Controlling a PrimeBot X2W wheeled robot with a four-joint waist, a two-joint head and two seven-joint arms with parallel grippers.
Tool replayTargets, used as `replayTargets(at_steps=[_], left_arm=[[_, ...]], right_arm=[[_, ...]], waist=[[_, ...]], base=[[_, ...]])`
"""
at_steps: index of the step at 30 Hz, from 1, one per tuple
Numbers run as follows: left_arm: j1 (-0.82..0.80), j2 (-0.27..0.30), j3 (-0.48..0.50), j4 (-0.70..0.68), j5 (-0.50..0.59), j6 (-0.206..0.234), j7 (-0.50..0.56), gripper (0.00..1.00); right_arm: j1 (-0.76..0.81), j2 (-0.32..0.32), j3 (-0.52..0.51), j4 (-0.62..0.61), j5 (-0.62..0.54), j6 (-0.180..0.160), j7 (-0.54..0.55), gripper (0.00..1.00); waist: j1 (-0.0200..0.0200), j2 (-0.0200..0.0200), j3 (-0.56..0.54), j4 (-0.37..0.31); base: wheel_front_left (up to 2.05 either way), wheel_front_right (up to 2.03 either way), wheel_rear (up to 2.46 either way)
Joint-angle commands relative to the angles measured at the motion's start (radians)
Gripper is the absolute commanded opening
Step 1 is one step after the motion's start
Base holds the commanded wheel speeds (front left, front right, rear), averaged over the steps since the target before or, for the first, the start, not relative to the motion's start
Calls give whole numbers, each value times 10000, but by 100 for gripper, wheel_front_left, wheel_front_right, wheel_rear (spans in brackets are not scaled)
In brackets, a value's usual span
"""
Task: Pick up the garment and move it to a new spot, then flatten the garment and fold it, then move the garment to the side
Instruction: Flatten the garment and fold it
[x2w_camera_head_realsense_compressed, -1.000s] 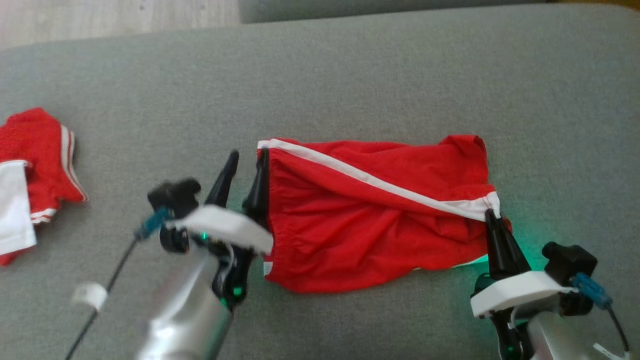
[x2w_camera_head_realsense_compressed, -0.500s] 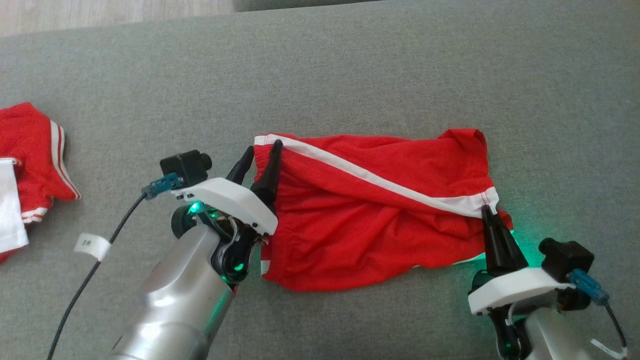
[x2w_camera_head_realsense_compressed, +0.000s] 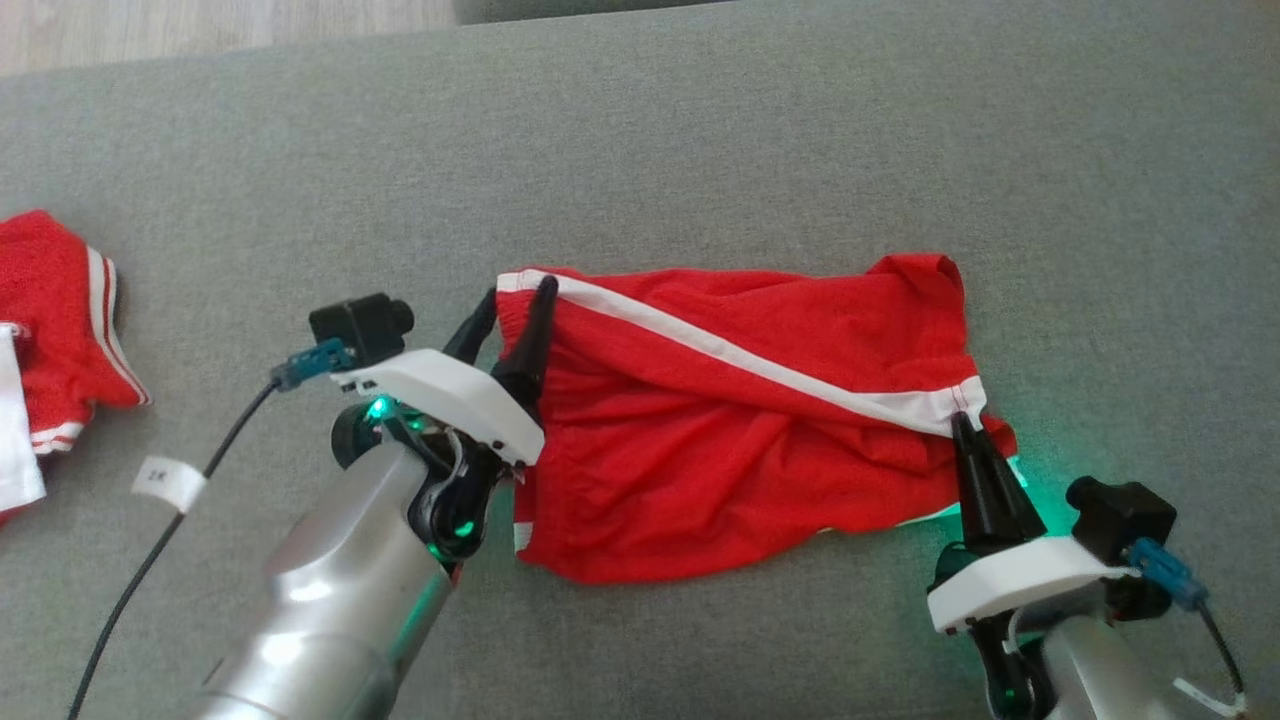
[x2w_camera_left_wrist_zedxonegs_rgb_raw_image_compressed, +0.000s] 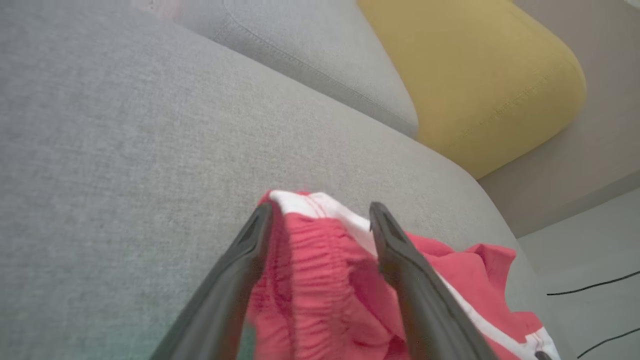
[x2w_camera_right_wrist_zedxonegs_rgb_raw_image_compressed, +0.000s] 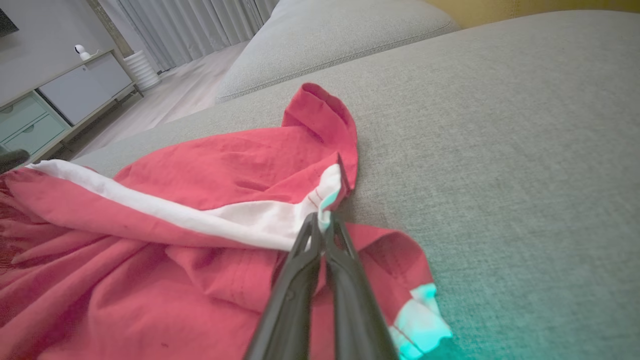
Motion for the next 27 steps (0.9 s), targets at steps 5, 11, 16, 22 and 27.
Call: replayTargets(at_steps=[5,11,16,22,27], left_arm=[[-681,358,-3,-158,-217,-57,-362,97],[-809,484,-354,-18,-463,-57,-428,43],[-868,559,-656,74,-703,-57,-367,32],[-828,598,-993,195,-935,-57,-410,0],[-815,630,-1183,163,-1121,-57,-688,0]], right_arm=[[-222,-65,333,-260,-19,-7,-67,0],[-242,-59,374,-285,14,-7,-67,0],[-282,-61,405,-304,46,-7,-67,0],[-292,-61,386,-286,84,-7,-67,0],[-268,-61,308,-360,112,-7,-67,0]], waist=[[0,0,9,-55],[0,0,19,-108],[0,0,3,-145],[0,0,-61,-176],[0,0,-178,-163]], base=[[0,0,0],[0,0,0],[0,0,0],[0,0,0],[0,0,0]])
